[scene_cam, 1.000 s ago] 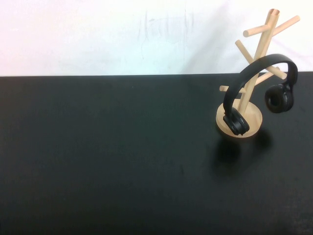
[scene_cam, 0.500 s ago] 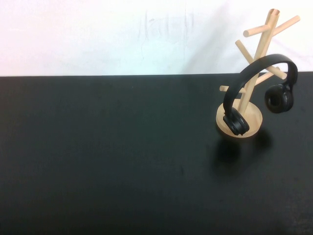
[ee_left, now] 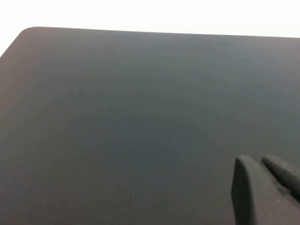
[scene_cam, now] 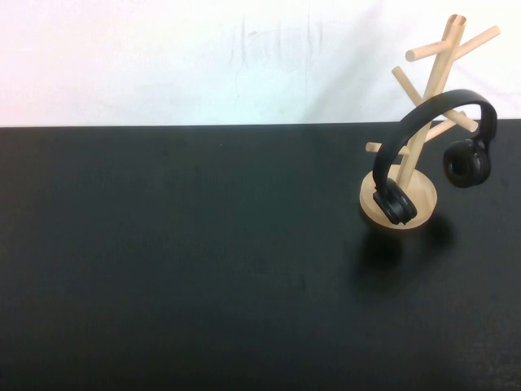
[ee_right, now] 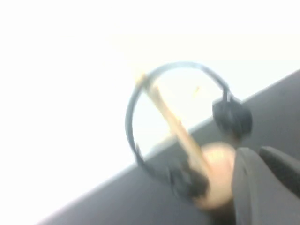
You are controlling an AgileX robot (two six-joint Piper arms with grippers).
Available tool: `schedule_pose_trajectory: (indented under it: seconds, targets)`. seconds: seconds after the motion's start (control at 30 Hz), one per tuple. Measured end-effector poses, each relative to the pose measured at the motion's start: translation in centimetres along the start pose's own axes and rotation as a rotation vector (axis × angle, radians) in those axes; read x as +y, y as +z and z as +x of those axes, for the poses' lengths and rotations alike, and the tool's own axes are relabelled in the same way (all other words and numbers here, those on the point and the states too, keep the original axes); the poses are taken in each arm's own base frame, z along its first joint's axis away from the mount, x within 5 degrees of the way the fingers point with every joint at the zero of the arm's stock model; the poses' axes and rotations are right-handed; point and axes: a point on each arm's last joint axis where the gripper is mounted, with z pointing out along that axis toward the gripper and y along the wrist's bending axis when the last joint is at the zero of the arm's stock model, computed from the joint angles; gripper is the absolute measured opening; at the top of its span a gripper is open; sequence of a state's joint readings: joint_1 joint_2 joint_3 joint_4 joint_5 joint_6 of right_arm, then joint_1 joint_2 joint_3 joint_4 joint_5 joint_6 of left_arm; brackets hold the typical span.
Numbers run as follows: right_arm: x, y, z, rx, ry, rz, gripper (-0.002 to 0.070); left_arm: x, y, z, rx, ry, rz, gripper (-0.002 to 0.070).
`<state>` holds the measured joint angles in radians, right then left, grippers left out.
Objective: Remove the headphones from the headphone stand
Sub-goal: Pick up the headphones from the headphone stand
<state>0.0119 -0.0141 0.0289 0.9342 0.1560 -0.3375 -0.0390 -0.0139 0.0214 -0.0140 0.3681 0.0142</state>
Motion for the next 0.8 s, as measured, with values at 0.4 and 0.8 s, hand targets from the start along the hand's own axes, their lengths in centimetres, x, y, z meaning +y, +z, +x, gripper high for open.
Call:
schedule_pose_trajectory:
  seconds: [0.4,0.8]
  targets:
    - [0.7,0.3,-0.7,0.015,0.207,-0.022,0.0,0.0,0.0,0.0,0.0,0.0,0.0,-0.0003]
    - [4.0,8.1,-3.1,0.854,-0.059,0.095,-0.0001,0.0,0.0,0.0,0.0,0.0,0.0,-0.0003]
